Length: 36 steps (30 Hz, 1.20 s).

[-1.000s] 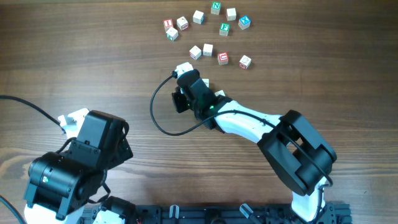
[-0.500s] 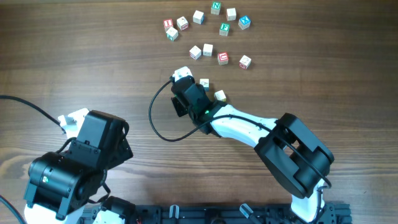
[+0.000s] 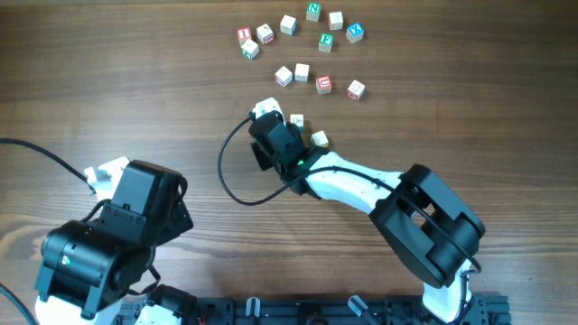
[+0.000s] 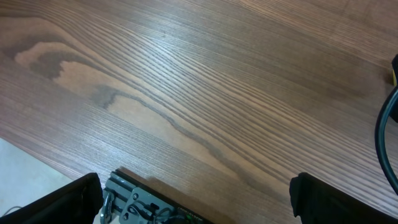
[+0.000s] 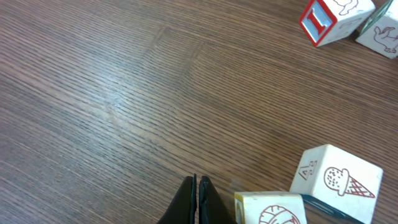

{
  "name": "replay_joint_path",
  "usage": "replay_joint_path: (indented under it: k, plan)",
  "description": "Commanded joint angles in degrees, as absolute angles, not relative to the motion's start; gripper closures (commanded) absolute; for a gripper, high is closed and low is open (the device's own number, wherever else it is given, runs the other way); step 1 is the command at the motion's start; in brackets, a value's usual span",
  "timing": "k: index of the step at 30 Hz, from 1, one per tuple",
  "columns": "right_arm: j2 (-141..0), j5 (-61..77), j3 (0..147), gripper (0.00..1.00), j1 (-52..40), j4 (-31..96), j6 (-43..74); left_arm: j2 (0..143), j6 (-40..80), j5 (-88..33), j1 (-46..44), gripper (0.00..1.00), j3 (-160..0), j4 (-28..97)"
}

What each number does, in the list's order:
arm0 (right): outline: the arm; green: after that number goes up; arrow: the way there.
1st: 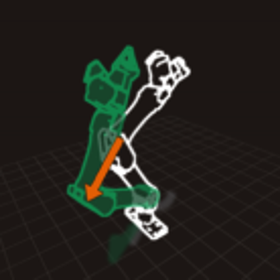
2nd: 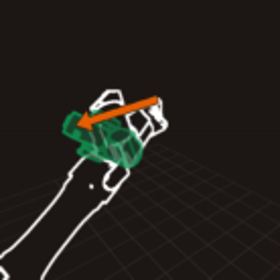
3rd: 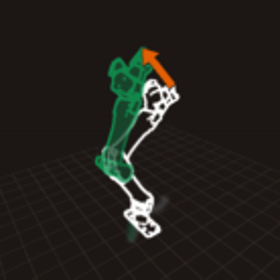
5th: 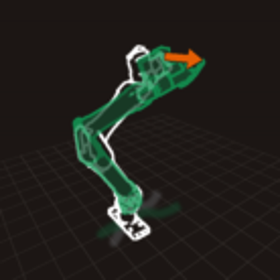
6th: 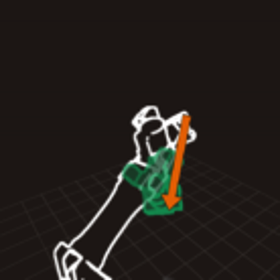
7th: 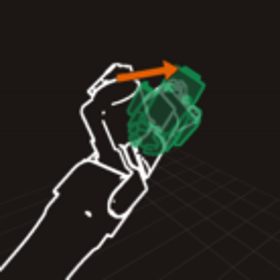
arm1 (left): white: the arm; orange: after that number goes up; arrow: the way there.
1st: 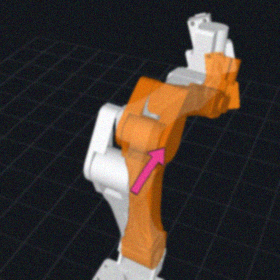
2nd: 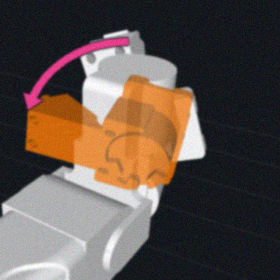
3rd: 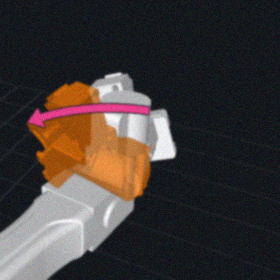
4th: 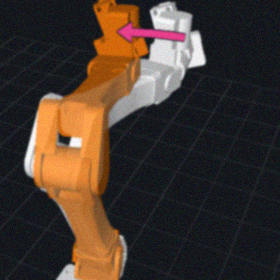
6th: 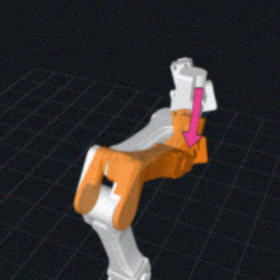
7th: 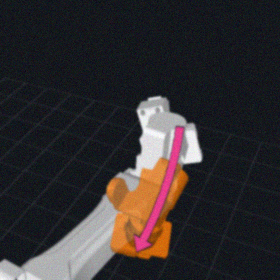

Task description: Form a circle

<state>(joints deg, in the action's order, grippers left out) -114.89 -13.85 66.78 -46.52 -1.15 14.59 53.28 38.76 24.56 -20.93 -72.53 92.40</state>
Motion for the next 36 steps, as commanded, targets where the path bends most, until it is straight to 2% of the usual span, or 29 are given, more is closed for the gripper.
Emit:
replay_joint_path:
  k: [1,36]
  plan:
    - [-116.0,-16.6,67.3,0.95,-46.3,-0.6,13.5,53.1,39.7,24.6,-20.6,0.0,-72.3,92.4]
    - [-116.0,-20.3,67.3,0.95,-46.0,1.3,14.6,53.1,39.7,24.6,-20.6,0.0,-72.3,92.4]
